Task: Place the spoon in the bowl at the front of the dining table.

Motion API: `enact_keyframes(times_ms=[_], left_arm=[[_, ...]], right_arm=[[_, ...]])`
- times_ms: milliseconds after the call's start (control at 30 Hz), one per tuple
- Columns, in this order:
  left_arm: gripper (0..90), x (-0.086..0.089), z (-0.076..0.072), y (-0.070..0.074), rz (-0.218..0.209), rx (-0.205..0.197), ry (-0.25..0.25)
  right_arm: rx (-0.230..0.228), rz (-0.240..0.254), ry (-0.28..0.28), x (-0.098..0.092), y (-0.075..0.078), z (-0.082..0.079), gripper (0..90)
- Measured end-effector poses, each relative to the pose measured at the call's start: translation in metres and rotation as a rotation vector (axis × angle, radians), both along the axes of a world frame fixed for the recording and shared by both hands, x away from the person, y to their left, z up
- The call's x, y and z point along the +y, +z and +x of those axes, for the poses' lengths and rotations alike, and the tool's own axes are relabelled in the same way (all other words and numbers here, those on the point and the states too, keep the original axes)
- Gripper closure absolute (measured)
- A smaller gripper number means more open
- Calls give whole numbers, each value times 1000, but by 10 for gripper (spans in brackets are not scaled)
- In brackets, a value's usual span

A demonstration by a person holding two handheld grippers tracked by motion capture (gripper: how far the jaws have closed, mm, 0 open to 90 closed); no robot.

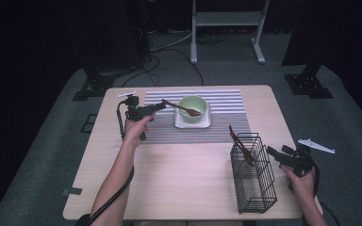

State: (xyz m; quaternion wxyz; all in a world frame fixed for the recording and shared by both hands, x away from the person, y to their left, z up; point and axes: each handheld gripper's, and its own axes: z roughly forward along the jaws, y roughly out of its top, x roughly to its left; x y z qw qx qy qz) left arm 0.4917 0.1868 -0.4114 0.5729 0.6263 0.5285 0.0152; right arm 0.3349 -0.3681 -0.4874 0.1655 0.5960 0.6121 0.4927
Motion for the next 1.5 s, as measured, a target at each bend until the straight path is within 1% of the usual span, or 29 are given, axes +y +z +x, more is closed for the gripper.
enact_keyframes(times_ms=[67, 167, 233, 367, 533, 600, 733, 867, 1000, 1167, 1500], left_arm=[[139, 0, -1, -1, 12, 7, -2], [133, 0, -2, -3, 15, 7, -9], [97, 0, -2, -3, 19, 11, -8], [97, 0, -4, -2, 17, 1, -19], [87, -1, -6, -2, 18, 3, -28], [87, -1, -7, -4, 20, 6, -29], [87, -2, -10, -8, 6, 10, -28], [87, -3, -12, -12, 2, 11, -35], [87, -3, -14, -13, 5, 11, -44], [87, -3, -17, -11, 9, -2, -51], [87, -4, -19, -14, 15, 1, -59]], right_arm=[[-2, -2, -1, 0, 0, 0, 146], [-1, -2, -1, 0, 0, 0, 146], [-1, -3, -2, 0, 0, 0, 146], [0, -5, 1, 0, 0, 0, 146], [-3, -6, -4, 0, 0, 0, 146], [-3, -7, -4, 1, 0, 0, 146], [-3, -9, -5, 1, 0, 0, 146], [-3, -7, -5, 1, 0, 0, 146], [-2, -10, -4, 1, 0, 0, 146], [-5, -15, -5, 1, 0, 0, 146], [-4, -16, -7, 1, 0, 0, 146]])
